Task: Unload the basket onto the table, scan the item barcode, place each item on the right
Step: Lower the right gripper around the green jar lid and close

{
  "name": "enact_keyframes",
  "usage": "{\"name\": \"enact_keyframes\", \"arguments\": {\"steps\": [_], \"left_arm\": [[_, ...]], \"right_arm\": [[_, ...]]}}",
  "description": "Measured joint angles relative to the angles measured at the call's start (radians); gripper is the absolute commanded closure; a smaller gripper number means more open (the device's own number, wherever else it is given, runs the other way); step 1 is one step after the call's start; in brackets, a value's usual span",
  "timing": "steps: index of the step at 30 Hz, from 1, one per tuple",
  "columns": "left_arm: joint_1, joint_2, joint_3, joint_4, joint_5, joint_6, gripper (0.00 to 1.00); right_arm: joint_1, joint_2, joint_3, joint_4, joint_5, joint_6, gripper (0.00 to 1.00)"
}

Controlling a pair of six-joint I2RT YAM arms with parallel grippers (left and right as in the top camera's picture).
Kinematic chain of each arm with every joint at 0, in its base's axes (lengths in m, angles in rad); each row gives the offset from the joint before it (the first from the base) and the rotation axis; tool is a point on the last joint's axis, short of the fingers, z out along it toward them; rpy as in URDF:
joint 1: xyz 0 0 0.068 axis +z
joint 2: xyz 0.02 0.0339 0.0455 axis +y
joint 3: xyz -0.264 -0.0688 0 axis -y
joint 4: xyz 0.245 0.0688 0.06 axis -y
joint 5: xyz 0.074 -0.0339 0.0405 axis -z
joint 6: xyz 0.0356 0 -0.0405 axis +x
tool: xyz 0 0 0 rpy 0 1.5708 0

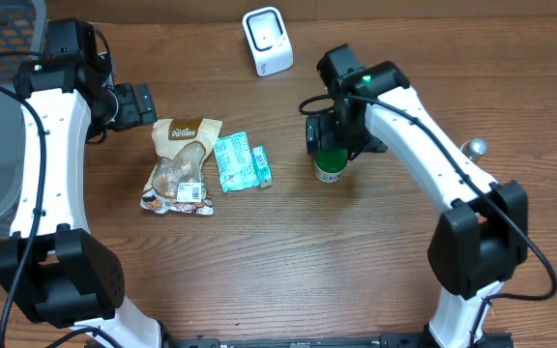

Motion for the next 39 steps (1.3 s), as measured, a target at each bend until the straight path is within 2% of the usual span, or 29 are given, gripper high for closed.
{"name": "enact_keyframes", "arguments": {"steps": [8, 13, 18, 22, 25, 31, 39], "left_arm": [[0.0, 0.0, 0.0, 0.0, 0.0, 0.0, 0.0], [0.0, 0.0, 0.0, 0.0, 0.0, 0.0, 0.0], [0.0, 0.0, 0.0, 0.0, 0.0, 0.0, 0.0], [0.0, 0.0, 0.0, 0.0, 0.0, 0.0, 0.0], [0.0, 0.0, 0.0, 0.0, 0.0, 0.0, 0.0], [0.0, 0.0, 0.0, 0.0, 0.0, 0.0, 0.0], [0.0, 0.0, 0.0, 0.0, 0.0, 0.0, 0.0]], "right_arm": [[0.0, 0.067, -0.008, 0.01, -0.021, 0.125, 0.0], [0.0, 0.08, -0.008, 0.015, -0.023, 0.151, 0.0], [0.0, 0.096, -0.022, 0.037, -0.024, 0.167, 0.16], [0.0, 0.099, -0.022, 0.05, -0.024, 0.172, 0.21], [0.0, 0.099, -0.022, 0.052, -0.024, 0.171, 0.3], [0.0, 0.1, -0.022, 0.035, -0.048, 0.175, 0.35], [0.002, 0.1, -0.022, 0.002, -0.098, 0.175, 0.34]]}}
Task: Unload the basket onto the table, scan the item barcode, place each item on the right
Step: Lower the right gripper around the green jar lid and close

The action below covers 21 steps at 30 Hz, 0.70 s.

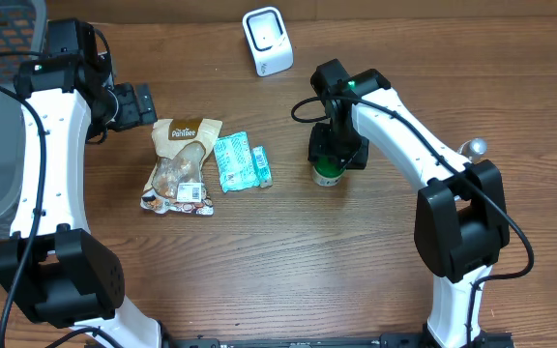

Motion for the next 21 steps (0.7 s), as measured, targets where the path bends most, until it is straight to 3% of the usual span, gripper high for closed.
{"name": "enact_keyframes", "arguments": {"steps": [1, 3, 4, 16, 21], "left_arm": [[0.0, 0.0, 0.0, 0.0, 0.0, 0.0, 0.0], [0.0, 0.0, 0.0, 0.0, 0.0, 0.0, 0.0], [0.0, 0.0, 0.0, 0.0, 0.0, 0.0, 0.0], [0.0, 0.0, 0.0, 0.0, 0.0, 0.0, 0.0], [0.0, 0.0, 0.0, 0.0, 0.0, 0.0, 0.01]], "right_arm": [[0.001, 0.0, 0.0, -0.001, -0.003, -0.001, 0.28], [0.004, 0.0, 0.0, 0.0, -0.008, -0.002, 0.05], [0.007, 0.0, -0.001, 0.006, -0.012, -0.001, 0.0], [0.009, 0.001, -0.002, 0.05, -0.001, -0.01, 0.0], [0.005, 0.001, -0.01, 0.052, 0.001, -0.006, 0.06]]}}
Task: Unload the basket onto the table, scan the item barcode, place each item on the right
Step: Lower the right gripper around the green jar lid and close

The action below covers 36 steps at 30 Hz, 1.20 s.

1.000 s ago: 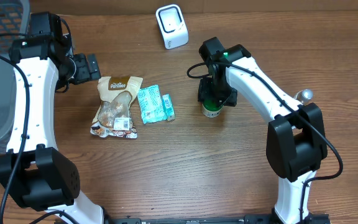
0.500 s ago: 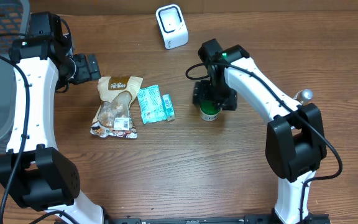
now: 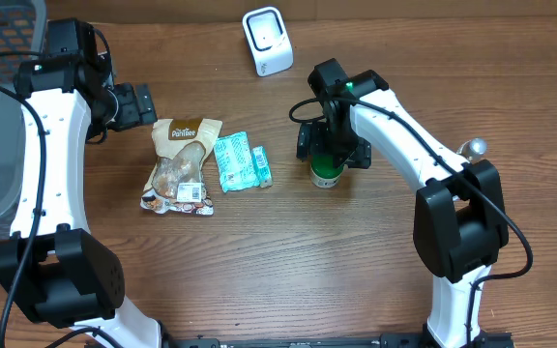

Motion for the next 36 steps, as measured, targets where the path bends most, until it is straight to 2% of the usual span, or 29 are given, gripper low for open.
{"name": "enact_keyframes", "arguments": {"steps": [6, 16, 26, 32, 36], "left_arm": [[0.0, 0.0, 0.0, 0.0, 0.0, 0.0, 0.01], [0.0, 0.0, 0.0, 0.0, 0.0, 0.0, 0.01], [0.0, 0.0, 0.0, 0.0, 0.0, 0.0, 0.0], [0.0, 0.0, 0.0, 0.0, 0.0, 0.0, 0.01], [0.0, 0.0, 0.0, 0.0, 0.0, 0.0, 0.01]], "right_arm": [[0.0, 0.0, -0.055, 0.038, 0.003, 0.001, 0.06], [0.0, 0.0, -0.117, 0.133, 0.006, 0.001, 0.12], [0.0, 0.0, -0.131, 0.129, 0.006, 0.001, 0.17], [0.0, 0.0, -0.131, 0.128, 0.006, 0.003, 0.29], [0.0, 0.0, -0.131, 0.124, 0.006, 0.003, 0.31]]}}
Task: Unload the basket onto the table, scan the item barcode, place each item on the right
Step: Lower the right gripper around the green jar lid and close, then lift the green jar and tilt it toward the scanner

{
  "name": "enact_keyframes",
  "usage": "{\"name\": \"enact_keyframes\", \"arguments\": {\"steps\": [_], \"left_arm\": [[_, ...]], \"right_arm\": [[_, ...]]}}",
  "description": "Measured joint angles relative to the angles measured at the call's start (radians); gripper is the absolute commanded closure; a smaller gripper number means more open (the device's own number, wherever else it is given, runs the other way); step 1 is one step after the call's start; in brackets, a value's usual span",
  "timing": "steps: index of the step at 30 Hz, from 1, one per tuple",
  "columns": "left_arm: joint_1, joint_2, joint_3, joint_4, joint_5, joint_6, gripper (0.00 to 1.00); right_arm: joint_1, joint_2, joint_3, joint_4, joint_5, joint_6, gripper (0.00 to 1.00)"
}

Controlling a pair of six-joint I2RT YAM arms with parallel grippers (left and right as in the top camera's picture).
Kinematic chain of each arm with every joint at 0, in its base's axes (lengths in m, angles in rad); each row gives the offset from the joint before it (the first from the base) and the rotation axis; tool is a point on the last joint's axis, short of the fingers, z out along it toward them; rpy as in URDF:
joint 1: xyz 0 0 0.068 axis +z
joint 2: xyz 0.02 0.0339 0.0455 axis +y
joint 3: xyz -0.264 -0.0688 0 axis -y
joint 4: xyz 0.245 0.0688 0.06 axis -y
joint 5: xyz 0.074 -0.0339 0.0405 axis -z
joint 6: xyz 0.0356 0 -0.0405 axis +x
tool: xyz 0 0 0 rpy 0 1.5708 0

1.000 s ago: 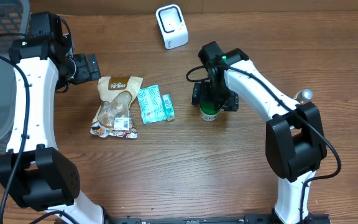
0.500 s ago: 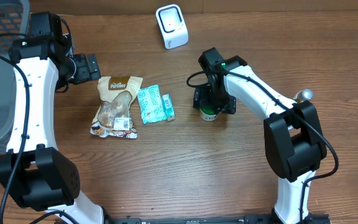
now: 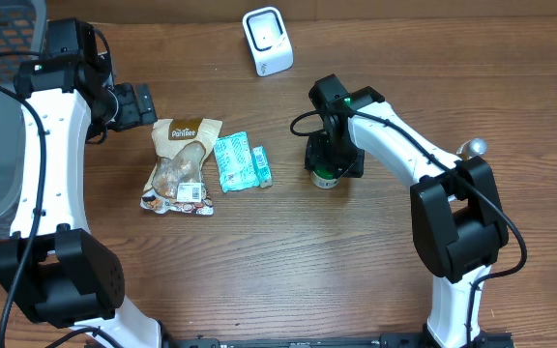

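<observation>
A white barcode scanner stands at the back of the wooden table. A small green bottle stands right of centre, mostly hidden under my right gripper. That gripper points straight down with its fingers drawn in against the bottle's sides. My left gripper hovers at the far left, just above a snack bag, open and holding nothing.
A brown snack bag, a teal packet and a smaller teal pack lie left of the bottle. A grey mesh basket fills the left edge. A small silver object sits at the right.
My right gripper stood wider over the green bottle; now it sits lower and narrower, shut on it. Less of the bottle shows. The left arm has not moved.
My right gripper first hung over the green bottle from the right. It then turned and came in closer over the bottle. Its fingers then stood spread around the bottle and now grip it. The left arm, scanner and packets stayed put.
</observation>
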Motion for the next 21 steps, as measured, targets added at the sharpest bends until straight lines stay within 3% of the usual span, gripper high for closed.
{"name": "enact_keyframes", "arguments": {"steps": [9, 15, 21], "left_arm": [[0.0, 0.0, 0.0, 0.0, 0.0, 0.0, 0.01], [0.0, 0.0, 0.0, 0.0, 0.0, 0.0, 0.0], [0.0, 0.0, 0.0, 0.0, 0.0, 0.0, 0.0]], "right_arm": [[0.0, 0.0, 0.025, -0.09, -0.014, 0.001, 0.34], [0.0, -0.006, 0.197, -0.23, -0.033, -0.011, 0.36], [-0.018, -0.073, 0.328, -0.349, -0.211, -0.074, 0.38]]}}
